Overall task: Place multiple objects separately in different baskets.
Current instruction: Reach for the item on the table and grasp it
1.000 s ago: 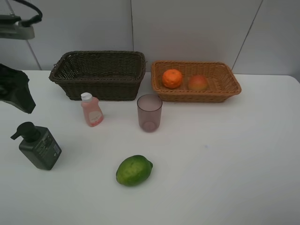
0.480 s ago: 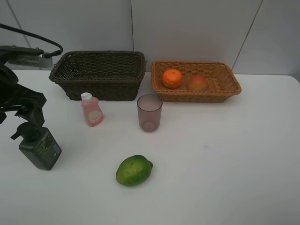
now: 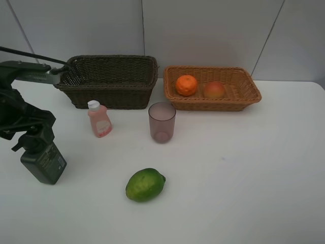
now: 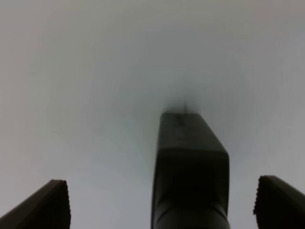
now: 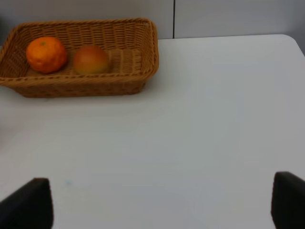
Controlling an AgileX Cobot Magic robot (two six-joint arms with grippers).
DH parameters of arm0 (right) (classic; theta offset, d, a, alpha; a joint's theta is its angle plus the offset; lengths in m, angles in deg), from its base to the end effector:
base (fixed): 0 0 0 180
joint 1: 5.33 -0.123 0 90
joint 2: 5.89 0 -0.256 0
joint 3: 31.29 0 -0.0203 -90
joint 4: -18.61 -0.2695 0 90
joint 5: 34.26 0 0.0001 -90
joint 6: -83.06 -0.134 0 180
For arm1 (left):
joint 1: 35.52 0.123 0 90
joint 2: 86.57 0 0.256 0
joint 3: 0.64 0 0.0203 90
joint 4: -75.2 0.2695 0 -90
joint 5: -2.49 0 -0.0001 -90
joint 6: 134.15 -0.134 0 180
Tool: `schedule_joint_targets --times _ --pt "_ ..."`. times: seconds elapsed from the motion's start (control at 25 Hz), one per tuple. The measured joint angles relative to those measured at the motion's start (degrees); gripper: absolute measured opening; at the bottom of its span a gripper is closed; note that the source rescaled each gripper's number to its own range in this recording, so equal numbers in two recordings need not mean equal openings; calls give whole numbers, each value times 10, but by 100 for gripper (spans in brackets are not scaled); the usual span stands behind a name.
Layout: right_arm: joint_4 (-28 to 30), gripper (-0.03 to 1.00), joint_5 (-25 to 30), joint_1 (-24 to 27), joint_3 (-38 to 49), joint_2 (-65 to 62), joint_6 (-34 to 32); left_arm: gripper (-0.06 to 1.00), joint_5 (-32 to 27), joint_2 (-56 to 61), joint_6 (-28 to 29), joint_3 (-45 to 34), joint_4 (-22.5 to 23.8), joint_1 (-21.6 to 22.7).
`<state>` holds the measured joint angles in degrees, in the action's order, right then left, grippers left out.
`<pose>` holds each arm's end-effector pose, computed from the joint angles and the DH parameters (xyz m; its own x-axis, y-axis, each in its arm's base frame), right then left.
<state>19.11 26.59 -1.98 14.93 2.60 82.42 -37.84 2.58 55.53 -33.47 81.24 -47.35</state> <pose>0.0757 -0.0055 0.2752 -0.4302 0.0321 -0.9021 0.0683 0.9977 0.0030 0.2724 -0.0477 0.1180 -0.9529 0.1095 -0.2828 0.1022 0.9939 0.0406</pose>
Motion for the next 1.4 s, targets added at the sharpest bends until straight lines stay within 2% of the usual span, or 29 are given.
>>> schedule_joint_targets --times 0.2,0.96,1.04,1.12,1.16,1.24,1.4 --pt "0 97 0 0 0 0 0 100 11 -18 3 -2 -2 -24" --pt "0 97 0 0 0 0 0 100 79 -120 15 -3 -2 -24" --pt "0 97 0 0 0 0 0 94 81 -120 15 -2 -3 -24" --pt "0 97 0 0 0 0 0 80 82 -120 15 -2 -4 -24" --pt "0 97 0 0 0 0 0 68 82 -120 15 -2 -4 -24" --pt "0 97 0 0 0 0 0 63 82 -120 15 -2 0 -24" --pt "0 97 0 0 0 0 0 60 85 -120 15 0 -8 -24"
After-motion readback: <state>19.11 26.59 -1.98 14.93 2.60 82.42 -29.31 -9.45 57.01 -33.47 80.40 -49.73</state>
